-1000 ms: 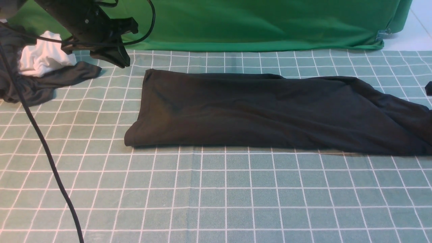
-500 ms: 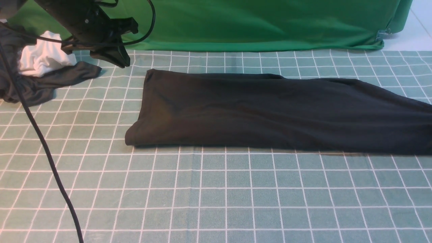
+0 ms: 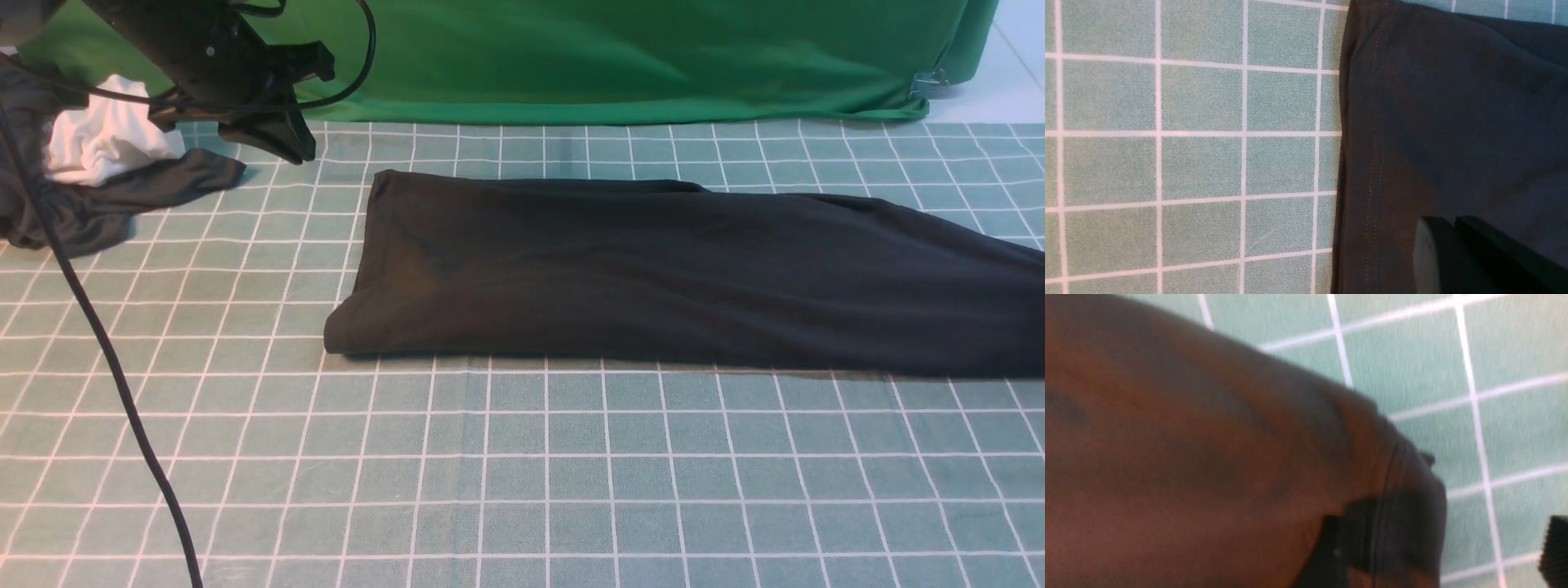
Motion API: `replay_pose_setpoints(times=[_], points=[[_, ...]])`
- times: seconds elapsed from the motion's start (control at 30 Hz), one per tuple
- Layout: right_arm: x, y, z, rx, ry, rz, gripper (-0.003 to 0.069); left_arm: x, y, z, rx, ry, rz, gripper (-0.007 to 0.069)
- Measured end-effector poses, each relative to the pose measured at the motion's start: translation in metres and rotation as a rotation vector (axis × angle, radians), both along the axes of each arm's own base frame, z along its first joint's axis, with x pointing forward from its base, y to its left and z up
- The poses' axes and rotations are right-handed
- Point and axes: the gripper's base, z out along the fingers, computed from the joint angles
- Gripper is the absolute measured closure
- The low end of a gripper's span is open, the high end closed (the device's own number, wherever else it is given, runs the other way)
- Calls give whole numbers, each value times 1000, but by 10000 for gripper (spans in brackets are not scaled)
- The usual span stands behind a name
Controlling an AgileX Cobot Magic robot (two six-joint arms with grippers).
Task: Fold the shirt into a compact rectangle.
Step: 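Pull the folded dark garment lengthwise by its ends to straighten it flat on the table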
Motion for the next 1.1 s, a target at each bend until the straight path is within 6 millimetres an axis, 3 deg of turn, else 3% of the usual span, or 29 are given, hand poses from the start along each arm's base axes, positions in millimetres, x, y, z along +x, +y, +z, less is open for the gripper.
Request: replay_pose_setpoints(times=[0.1, 0.27, 0.53, 0.63, 0.77, 0.83, 1.03, 1.1], points=[[1, 0, -9, 16, 24, -23, 11, 0, -1, 1, -17, -1, 0, 613], [6, 7, -36, 68, 72, -29, 111, 0, -2, 1, -24, -1, 0, 613], [14, 24, -36, 48, 53, 28, 187, 0, -2, 1, -31, -3, 1, 613], [16, 31, -36, 42, 48, 49, 291, 1, -2, 1, -31, -12, 4, 613], [18, 38, -36, 38, 51, 94, 530, 3, -2, 2, -30, -35, 13, 613], [18, 38, -35, 35, 54, 109, 588, 3, -2, 2, -28, -38, 11, 613], [14, 37, -24, 11, 55, 126, 603, -4, 1, 13, -26, -39, 3, 613], [13, 38, -14, 4, 37, 128, 603, -15, -2, 20, -34, -34, 2, 613]])
